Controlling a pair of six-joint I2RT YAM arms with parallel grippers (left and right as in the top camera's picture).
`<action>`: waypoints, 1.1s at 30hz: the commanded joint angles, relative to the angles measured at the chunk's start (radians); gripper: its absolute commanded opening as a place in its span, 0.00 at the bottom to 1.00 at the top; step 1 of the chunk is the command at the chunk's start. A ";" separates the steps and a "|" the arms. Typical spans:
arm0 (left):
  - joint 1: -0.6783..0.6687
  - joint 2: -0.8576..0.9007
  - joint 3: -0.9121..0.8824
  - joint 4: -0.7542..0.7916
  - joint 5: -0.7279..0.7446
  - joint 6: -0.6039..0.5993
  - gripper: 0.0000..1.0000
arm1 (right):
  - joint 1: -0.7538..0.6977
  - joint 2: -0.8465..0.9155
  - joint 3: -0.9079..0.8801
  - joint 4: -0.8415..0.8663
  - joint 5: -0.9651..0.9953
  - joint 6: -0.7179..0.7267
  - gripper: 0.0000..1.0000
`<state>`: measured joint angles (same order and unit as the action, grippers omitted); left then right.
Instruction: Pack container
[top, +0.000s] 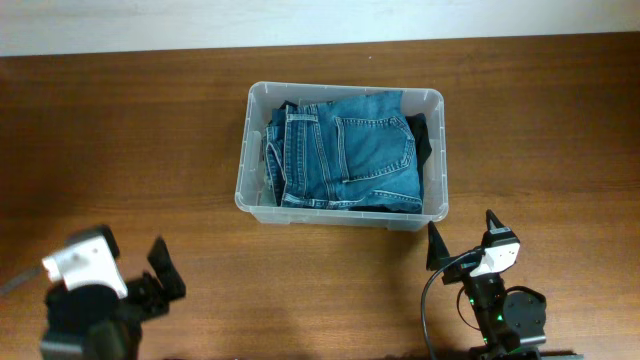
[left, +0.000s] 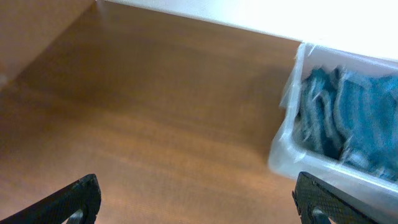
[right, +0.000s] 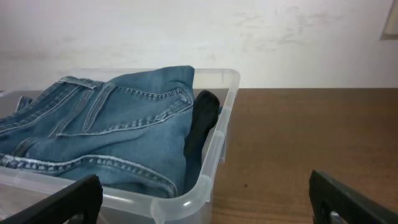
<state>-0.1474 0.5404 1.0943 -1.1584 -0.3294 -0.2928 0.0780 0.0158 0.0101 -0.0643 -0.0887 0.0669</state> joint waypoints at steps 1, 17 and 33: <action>0.007 -0.103 -0.161 0.035 0.004 -0.010 0.99 | -0.008 -0.011 -0.005 -0.004 -0.013 -0.004 0.99; 0.007 -0.299 -0.752 0.927 0.229 -0.010 0.99 | -0.008 -0.011 -0.005 -0.005 -0.013 -0.004 0.99; 0.007 -0.392 -0.991 1.159 0.285 -0.009 0.99 | -0.008 -0.011 -0.005 -0.005 -0.013 -0.004 0.99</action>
<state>-0.1436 0.1947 0.1406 -0.0078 -0.0593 -0.3000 0.0780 0.0158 0.0101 -0.0643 -0.0921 0.0677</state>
